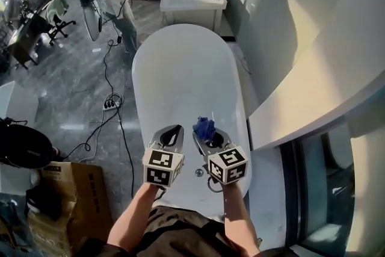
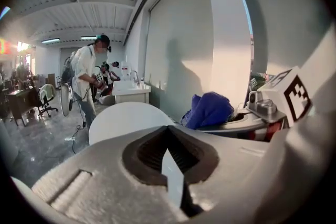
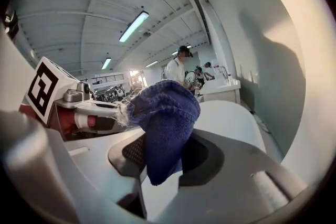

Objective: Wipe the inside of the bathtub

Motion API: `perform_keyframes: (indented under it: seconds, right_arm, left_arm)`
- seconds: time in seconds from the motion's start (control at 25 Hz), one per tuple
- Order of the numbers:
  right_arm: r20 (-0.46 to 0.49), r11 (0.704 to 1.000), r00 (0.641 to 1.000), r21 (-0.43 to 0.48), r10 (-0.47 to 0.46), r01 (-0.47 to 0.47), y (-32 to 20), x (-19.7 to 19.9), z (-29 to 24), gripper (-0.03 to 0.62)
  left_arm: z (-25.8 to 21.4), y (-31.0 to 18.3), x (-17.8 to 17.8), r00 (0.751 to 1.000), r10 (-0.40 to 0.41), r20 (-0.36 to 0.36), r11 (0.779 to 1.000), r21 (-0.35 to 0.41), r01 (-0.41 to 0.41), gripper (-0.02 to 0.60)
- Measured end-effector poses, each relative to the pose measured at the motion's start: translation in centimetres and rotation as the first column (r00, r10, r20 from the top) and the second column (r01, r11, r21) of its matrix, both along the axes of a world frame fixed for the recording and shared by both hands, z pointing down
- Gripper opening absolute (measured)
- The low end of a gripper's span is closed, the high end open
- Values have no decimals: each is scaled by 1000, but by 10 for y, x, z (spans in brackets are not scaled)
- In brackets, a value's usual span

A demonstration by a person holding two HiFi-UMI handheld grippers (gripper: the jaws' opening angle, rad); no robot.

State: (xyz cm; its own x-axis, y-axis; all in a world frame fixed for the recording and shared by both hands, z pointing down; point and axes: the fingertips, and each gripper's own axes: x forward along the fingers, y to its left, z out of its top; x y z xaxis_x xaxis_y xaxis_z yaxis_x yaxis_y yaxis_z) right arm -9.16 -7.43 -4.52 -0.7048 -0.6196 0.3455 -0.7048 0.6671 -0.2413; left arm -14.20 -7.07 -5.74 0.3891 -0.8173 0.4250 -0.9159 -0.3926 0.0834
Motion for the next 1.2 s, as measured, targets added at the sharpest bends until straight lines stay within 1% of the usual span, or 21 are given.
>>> perform_keyframes:
  seconds: [0.08,0.16,0.24,0.28,0.36,0.44,0.56,0.68,0.76,0.84,1.04,1.2]
  right_arm:
    - [16,999,1000,43,7,-8,-5,-4,-29,137]
    - [20,994,1000,106,15,-17,-12,-8,-60,137]
    - [-1,982,1000,187,26,-25,-20,-13,-88,138]
    - [-12,973,999,227,35,-32,-24,-15,-100,138]
    - [-22,955,998,293,65,-55,-29,-16,-123,138]
    - [-5,936,994,337,106,-98,-29,-15,-142,138]
    - [43,913,985,371,167,-171,-21,-3,-162,138]
    - [53,891,978,403,203,-207,-8,9,-173,138]
    - [45,879,975,425,216,-215,1,13,-176,138]
    - [36,873,975,438,221,-214,8,14,-173,138]
    - [33,854,974,475,222,-211,25,14,-167,138]
    - [37,835,972,505,230,-217,33,13,-168,138]
  left_arm:
    - [-22,-1,-6,1000,-13,-5,999,48,13,2]
    - [-44,-4,-9,1000,-22,22,994,105,20,2]
    - [-70,-10,-9,998,-31,62,983,180,19,2]
    - [-85,-13,-8,997,-34,63,975,219,20,2]
    - [-113,-18,-6,999,-34,32,958,287,23,2]
    - [-135,-18,-5,999,-31,-11,944,327,33,2]
    - [-150,-12,-7,998,-53,-43,936,345,64,2]
    - [-153,-1,-9,996,-74,-43,928,362,85,2]
    - [-155,7,-8,996,-77,-38,920,382,85,2]
    - [-153,15,-4,997,-70,-36,915,395,78,2]
    - [-148,29,7,998,-53,-31,915,399,61,2]
    - [-149,35,9,996,-47,-71,917,392,71,2]
